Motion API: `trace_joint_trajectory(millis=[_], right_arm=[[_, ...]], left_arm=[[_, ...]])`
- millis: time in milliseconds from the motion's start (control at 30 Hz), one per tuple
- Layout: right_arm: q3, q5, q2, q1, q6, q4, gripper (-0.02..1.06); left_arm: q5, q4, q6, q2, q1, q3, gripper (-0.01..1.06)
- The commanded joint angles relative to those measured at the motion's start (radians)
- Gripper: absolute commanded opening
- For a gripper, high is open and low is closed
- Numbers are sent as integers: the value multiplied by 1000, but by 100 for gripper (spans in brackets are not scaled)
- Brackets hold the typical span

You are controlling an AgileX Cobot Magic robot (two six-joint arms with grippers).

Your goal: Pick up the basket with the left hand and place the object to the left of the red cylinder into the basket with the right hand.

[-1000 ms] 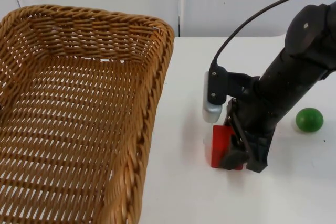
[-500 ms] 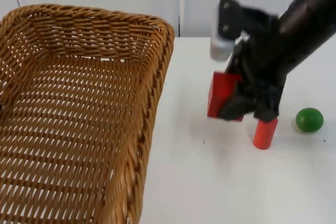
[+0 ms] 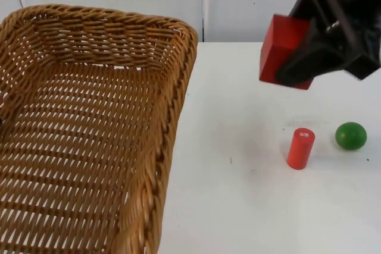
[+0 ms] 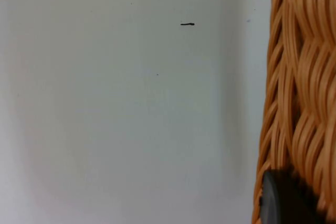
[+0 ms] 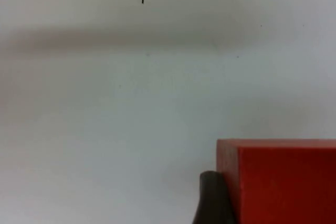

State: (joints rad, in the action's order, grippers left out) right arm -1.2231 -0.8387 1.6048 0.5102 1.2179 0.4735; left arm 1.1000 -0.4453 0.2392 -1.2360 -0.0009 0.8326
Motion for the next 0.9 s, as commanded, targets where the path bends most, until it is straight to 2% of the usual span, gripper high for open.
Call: trace_joint_trajectory(millis=[0, 200, 367, 867], right_arm=[[-3, -43, -41, 0, -22, 0, 0], [-3, -96, -105, 0, -25, 0, 0], [-3, -108, -147, 0, -78, 0, 0], [-3, -120, -166, 0, -89, 8, 0]], left_arm=[[-5, -24, 2, 10, 3, -1, 0], [-5, -24, 2, 10, 3, -1, 0], [-5, -24, 2, 10, 3, -1, 0], [-5, -26, 2, 10, 3, -1, 0]])
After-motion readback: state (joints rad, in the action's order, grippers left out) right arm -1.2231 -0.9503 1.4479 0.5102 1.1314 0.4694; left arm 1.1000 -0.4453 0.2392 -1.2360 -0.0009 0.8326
